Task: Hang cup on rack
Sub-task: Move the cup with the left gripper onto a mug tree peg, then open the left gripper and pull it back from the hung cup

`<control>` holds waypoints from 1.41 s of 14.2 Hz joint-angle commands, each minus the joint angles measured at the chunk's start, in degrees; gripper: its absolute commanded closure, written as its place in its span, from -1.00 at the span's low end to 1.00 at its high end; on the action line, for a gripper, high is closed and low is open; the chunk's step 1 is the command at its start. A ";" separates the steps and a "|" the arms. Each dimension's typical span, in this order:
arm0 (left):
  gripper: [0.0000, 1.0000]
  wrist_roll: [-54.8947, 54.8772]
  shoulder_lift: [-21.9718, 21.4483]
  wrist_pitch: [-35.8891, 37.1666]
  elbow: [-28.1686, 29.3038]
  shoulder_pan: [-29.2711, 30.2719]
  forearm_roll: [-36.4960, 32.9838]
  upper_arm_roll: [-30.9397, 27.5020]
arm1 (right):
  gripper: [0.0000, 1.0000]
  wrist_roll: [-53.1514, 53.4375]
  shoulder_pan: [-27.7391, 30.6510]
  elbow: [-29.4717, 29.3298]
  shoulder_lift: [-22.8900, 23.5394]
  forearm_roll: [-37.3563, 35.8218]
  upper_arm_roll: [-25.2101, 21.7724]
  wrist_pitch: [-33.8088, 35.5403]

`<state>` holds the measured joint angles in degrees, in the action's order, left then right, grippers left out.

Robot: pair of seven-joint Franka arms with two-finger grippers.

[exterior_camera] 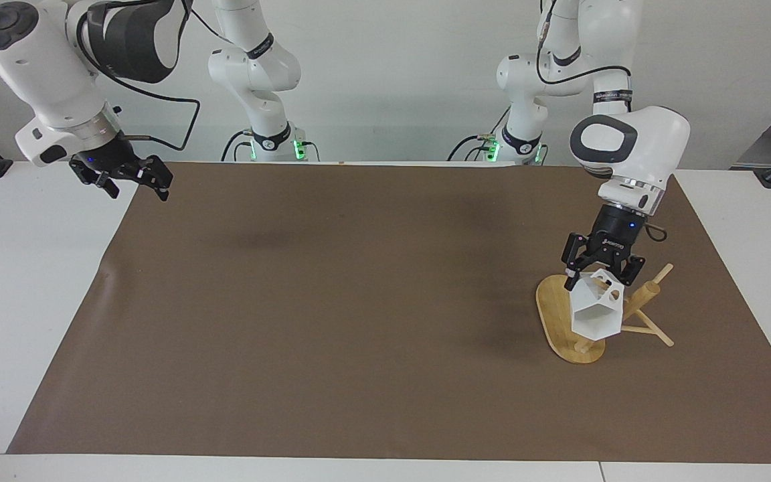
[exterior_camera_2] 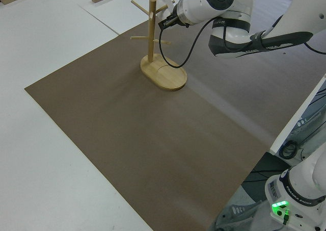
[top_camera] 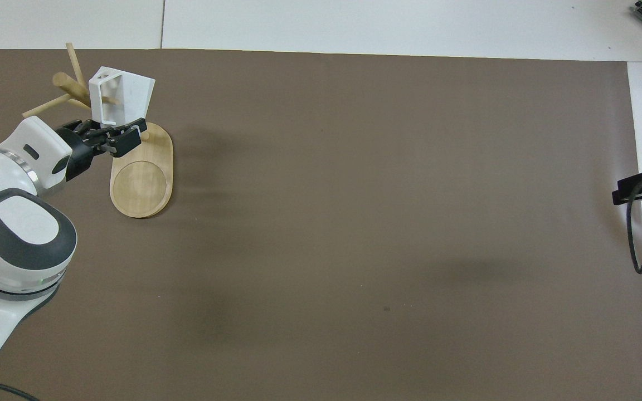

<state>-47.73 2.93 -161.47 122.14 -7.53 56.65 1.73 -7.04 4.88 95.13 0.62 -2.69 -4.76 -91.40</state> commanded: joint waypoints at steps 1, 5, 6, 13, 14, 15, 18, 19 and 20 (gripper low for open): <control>1.00 3.86 0.76 0.89 -1.12 0.94 -0.66 0.20 | -1.00 -0.35 0.22 0.32 -1.50 0.31 0.01 1.48; 1.00 11.33 0.76 3.00 -0.94 0.94 -0.66 0.20 | -1.00 -0.35 0.13 0.41 -1.85 0.31 0.54 2.19; 1.00 12.04 0.84 3.44 -0.77 1.03 -0.66 0.20 | -1.00 -0.17 0.13 0.41 -1.85 0.40 0.54 2.19; 1.00 17.85 0.67 4.76 -0.50 2.25 -0.66 0.20 | -1.00 5.97 0.04 0.41 -2.03 4.45 0.45 2.98; 1.00 17.85 0.58 4.85 -0.33 2.26 -0.66 0.20 | -1.00 6.94 0.04 0.41 -2.03 4.45 0.54 3.41; 0.62 17.85 0.49 4.85 0.11 2.17 -0.75 0.20 | -1.00 6.95 0.04 0.41 -2.20 4.45 0.54 3.42; -1.00 17.94 0.41 4.68 0.46 1.47 -1.53 0.12 | -1.00 6.51 0.04 0.50 -2.20 4.27 0.54 3.16; -1.00 17.94 0.41 4.76 0.29 1.73 -3.80 0.12 | -1.00 6.68 0.04 0.76 -2.29 4.27 0.54 2.98; -1.00 17.94 0.41 4.85 0.11 2.08 -5.74 0.12 | -1.00 6.51 0.13 0.76 -2.29 4.18 0.37 2.63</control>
<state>-30.79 3.57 -157.44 122.35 -6.08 54.28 1.93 -1.45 4.81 95.13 -0.66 0.89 -4.36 -89.04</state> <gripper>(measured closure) 0.040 0.000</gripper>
